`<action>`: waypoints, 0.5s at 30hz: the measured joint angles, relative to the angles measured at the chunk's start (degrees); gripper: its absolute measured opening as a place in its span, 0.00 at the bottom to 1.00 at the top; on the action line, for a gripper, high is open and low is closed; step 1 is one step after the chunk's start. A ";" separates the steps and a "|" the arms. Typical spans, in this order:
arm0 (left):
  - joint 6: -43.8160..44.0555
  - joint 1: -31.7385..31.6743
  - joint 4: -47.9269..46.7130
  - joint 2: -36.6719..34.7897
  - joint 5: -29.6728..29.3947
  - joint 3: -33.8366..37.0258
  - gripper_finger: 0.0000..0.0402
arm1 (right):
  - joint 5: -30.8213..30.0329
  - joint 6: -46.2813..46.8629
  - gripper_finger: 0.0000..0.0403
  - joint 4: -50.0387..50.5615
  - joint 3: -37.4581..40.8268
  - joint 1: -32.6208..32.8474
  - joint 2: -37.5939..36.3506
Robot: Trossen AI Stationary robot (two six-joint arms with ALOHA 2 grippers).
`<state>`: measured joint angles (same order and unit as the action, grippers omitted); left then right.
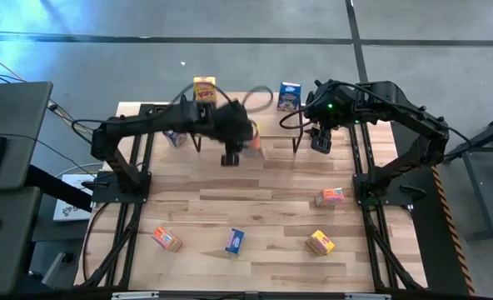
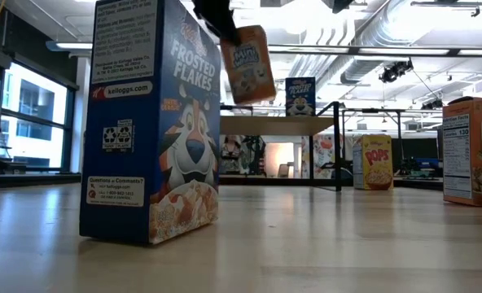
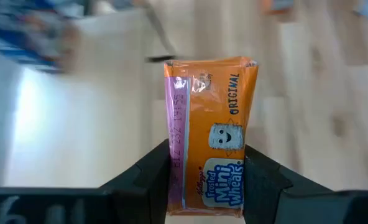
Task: Stack cereal on shelf
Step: Put the middle orange cereal box on the shelf
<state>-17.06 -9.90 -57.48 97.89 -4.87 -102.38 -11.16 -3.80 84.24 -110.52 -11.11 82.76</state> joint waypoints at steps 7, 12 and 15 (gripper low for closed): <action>-7.28 -9.00 -0.16 0.03 -0.30 -6.29 0.34 | -0.16 0.38 0.56 -1.85 0.00 0.01 0.00; -12.24 -14.58 1.52 0.08 -0.32 -8.49 0.34 | -0.15 0.48 0.56 -2.20 0.00 0.01 0.02; -14.52 -17.46 2.19 0.09 -0.31 -10.05 0.34 | -0.13 1.77 0.56 -2.20 0.00 0.01 0.02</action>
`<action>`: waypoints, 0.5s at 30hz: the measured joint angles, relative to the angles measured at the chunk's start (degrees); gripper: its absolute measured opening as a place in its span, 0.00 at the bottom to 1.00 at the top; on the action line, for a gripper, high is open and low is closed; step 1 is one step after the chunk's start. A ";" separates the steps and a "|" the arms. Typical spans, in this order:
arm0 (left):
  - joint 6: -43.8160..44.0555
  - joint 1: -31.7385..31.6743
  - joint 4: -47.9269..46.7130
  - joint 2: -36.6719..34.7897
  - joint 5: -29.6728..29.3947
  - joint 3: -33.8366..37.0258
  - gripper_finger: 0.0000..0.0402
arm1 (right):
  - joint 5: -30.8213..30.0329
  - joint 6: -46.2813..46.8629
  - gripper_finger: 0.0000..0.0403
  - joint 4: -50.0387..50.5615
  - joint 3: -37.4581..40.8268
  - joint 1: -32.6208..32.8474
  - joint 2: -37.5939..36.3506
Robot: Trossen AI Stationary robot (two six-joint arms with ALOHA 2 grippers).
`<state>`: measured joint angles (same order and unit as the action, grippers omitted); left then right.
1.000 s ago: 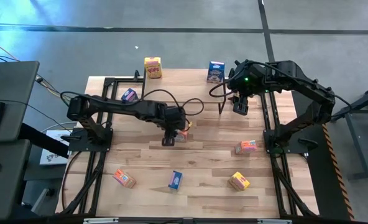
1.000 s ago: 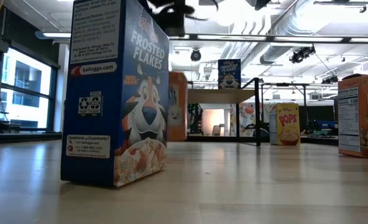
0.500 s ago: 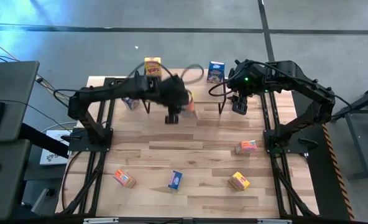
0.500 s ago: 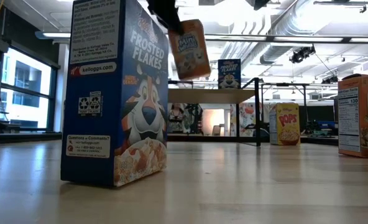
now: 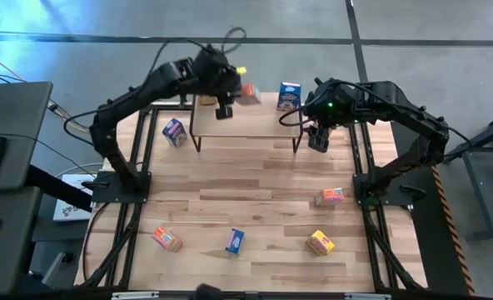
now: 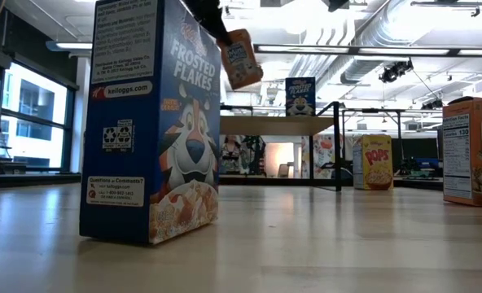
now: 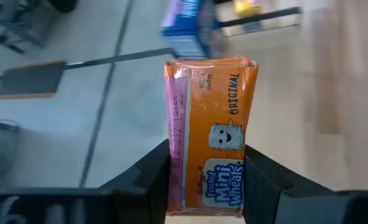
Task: Stack cereal on shelf
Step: Put the middle orange cereal box on the shelf
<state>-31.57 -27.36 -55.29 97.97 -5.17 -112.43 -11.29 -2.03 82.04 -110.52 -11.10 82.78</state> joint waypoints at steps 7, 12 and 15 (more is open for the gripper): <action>-1.91 -4.29 0.18 0.33 2.21 -4.40 0.34 | 0.02 0.60 0.56 -0.02 0.00 -0.01 0.00; -2.34 -5.30 0.17 0.33 3.04 -7.14 0.34 | 0.20 1.86 0.56 -0.02 0.00 0.01 0.00; -3.47 -5.50 0.37 0.31 3.10 -8.45 0.34 | 0.24 2.15 0.56 -0.02 0.00 -0.01 0.00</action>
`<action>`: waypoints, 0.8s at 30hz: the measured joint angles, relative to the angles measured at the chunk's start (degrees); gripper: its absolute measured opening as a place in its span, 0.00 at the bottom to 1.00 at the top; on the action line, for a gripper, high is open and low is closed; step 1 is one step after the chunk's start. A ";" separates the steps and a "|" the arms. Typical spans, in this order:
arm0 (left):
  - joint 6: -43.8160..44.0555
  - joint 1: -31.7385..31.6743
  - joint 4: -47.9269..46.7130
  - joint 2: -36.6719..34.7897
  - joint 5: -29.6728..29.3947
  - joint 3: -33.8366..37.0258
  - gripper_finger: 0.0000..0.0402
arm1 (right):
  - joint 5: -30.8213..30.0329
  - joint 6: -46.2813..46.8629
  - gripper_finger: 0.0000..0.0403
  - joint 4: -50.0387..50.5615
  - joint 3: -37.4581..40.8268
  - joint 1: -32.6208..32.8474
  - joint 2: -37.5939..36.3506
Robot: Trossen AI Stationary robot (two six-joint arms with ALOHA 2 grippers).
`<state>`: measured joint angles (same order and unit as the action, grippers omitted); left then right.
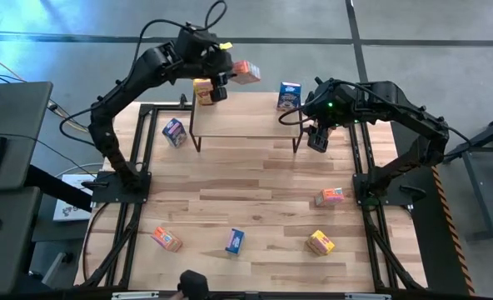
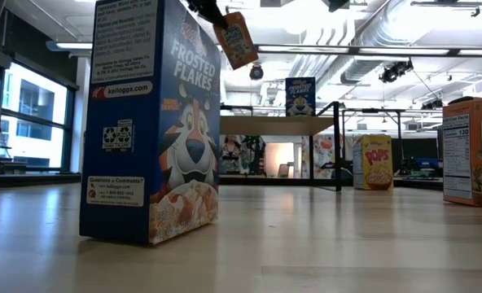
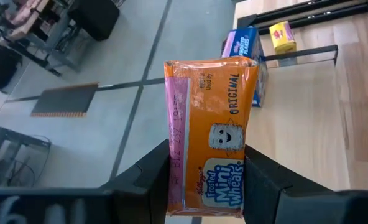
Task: Stack cereal on shelf
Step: Put the middle orange cereal box on the shelf
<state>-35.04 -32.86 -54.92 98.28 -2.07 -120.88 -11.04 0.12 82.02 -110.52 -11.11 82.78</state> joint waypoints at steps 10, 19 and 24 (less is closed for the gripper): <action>1.77 -0.55 -2.64 3.09 3.06 -0.35 0.34 | -0.07 2.33 0.56 -0.09 0.00 0.00 0.02; 2.81 -0.51 -6.76 8.48 3.11 -0.35 0.34 | -0.08 2.64 0.56 -0.09 0.00 0.00 0.02; 1.94 -0.49 -6.72 10.50 3.10 -0.33 0.34 | -0.09 2.64 0.56 -0.09 0.00 0.00 0.02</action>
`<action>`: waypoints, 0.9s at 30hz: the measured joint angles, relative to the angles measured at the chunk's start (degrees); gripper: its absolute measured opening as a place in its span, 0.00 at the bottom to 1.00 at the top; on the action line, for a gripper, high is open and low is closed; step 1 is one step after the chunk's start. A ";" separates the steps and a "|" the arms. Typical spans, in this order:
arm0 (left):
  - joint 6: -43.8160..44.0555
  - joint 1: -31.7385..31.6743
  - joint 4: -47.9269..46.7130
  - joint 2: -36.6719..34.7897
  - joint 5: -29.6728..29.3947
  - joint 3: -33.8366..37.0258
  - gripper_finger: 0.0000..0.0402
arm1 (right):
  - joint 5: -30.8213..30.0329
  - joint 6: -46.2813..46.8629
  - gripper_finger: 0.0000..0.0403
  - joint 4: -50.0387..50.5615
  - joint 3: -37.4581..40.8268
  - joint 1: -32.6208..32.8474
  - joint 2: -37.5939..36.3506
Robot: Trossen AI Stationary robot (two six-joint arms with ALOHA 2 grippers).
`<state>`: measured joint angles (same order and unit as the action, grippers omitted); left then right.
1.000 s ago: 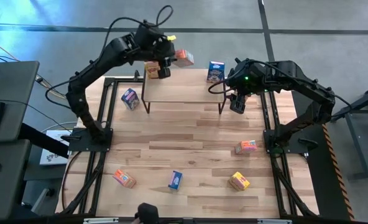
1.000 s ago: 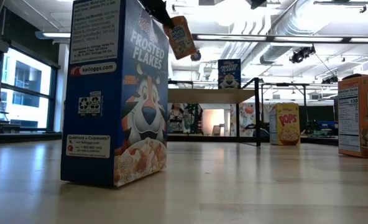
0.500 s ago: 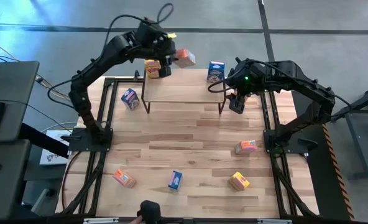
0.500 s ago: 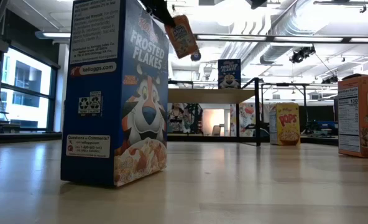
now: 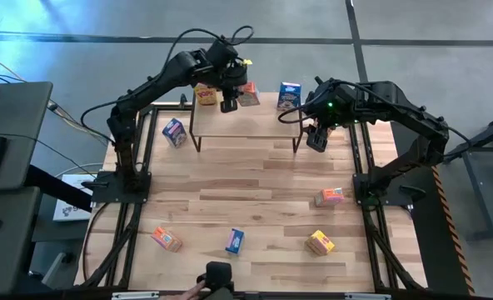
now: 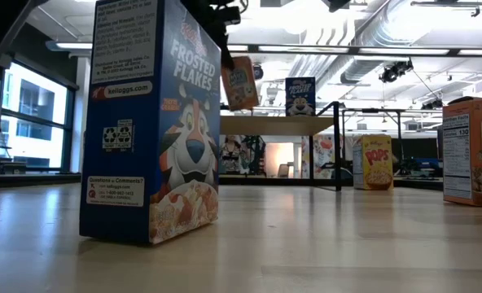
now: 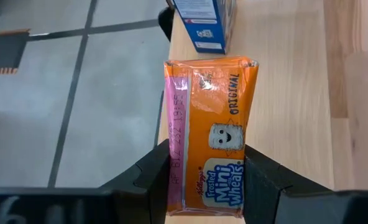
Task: Stack cereal on shelf
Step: Put the middle orange cereal box on the shelf
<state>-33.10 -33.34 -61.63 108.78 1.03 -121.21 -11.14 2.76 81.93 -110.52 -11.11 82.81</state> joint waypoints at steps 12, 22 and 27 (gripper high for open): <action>-0.26 -0.08 0.43 2.13 -0.08 0.00 0.34 | -0.20 0.00 0.56 0.02 0.00 0.02 0.00; -0.18 -0.39 -0.60 2.13 -1.30 0.00 0.34 | -0.17 0.00 0.56 0.04 0.00 0.01 0.00; -0.15 -0.50 -0.65 2.13 -1.30 0.00 0.34 | -0.15 0.00 0.56 0.04 0.00 0.00 0.00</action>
<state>-33.26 -33.85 -62.28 110.91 -0.27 -121.21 -11.29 2.76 81.97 -110.52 -11.11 82.81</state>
